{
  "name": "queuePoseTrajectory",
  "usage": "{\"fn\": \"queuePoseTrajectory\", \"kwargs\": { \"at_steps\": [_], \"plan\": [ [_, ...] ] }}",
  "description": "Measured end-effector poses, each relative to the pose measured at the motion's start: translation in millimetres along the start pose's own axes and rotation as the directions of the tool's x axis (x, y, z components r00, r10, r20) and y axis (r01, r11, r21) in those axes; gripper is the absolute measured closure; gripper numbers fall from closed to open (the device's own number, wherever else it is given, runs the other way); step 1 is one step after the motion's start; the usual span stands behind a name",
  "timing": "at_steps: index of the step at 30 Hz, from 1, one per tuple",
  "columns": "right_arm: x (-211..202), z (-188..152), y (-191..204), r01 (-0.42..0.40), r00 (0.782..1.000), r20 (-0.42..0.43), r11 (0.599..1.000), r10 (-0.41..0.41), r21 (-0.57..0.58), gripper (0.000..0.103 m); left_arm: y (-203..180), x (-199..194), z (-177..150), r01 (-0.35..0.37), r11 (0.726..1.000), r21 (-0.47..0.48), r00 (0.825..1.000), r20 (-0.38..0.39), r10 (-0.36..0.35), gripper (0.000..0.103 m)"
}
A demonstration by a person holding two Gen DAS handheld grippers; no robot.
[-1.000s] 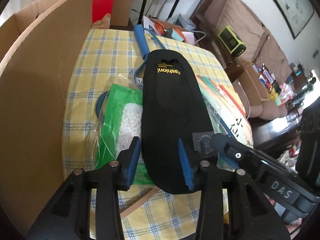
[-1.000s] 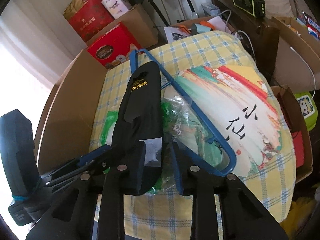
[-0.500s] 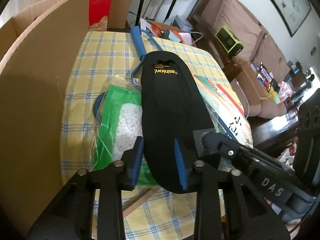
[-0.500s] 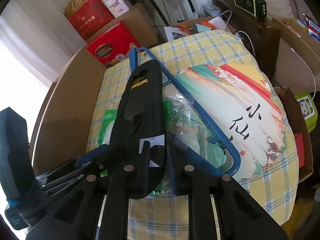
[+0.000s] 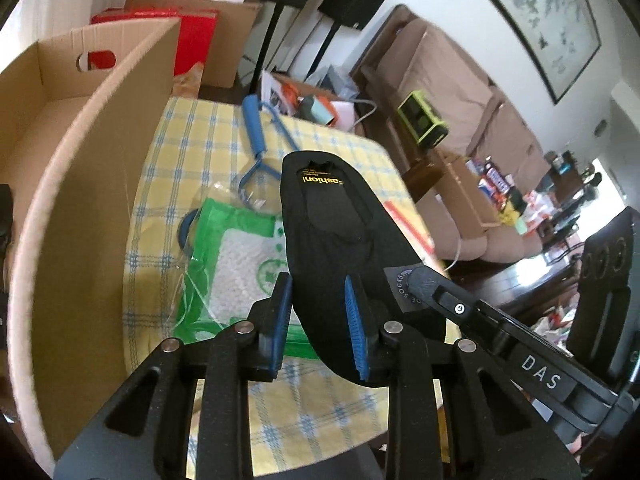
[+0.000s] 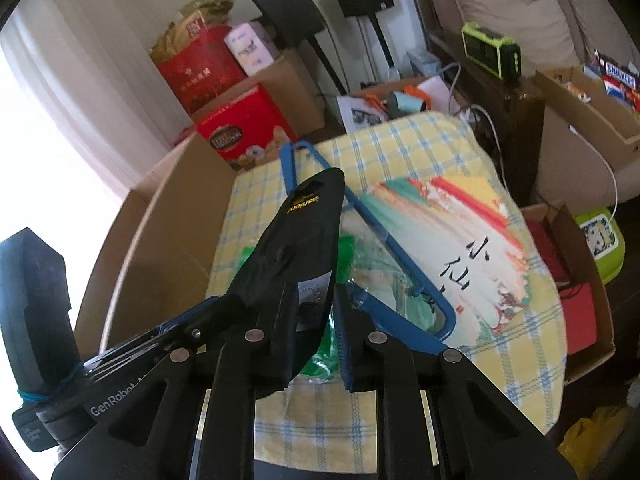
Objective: Organize objects
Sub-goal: 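Close the left gripper on the black insole and lift it, then carry the black insole with the left gripper toward the box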
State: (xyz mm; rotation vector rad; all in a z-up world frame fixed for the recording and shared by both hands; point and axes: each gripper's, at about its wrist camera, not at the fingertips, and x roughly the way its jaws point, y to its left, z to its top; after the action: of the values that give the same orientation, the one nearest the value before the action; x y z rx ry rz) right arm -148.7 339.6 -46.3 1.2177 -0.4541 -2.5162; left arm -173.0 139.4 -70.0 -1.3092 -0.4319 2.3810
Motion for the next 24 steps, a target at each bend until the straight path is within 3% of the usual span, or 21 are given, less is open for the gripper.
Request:
{"fn": "queuePoseTrajectory", "kwargs": {
  "at_steps": [6,24],
  "plan": [
    [-27.9,6.0,20.7,-0.037,0.998,0.050,0.999,0.038,-0.032,0.086,-3.3,-35.8,6.3,0.044,0.999,-0.011,0.998,0.052,-0.043,0.079],
    [-41.8,1.7,104.6,-0.090,0.993,0.058,0.984,0.099,-0.152,0.086,33.5,-117.0,8.7,0.022,1.000,-0.022,0.988,0.156,-0.018,0.079]
  ]
}}
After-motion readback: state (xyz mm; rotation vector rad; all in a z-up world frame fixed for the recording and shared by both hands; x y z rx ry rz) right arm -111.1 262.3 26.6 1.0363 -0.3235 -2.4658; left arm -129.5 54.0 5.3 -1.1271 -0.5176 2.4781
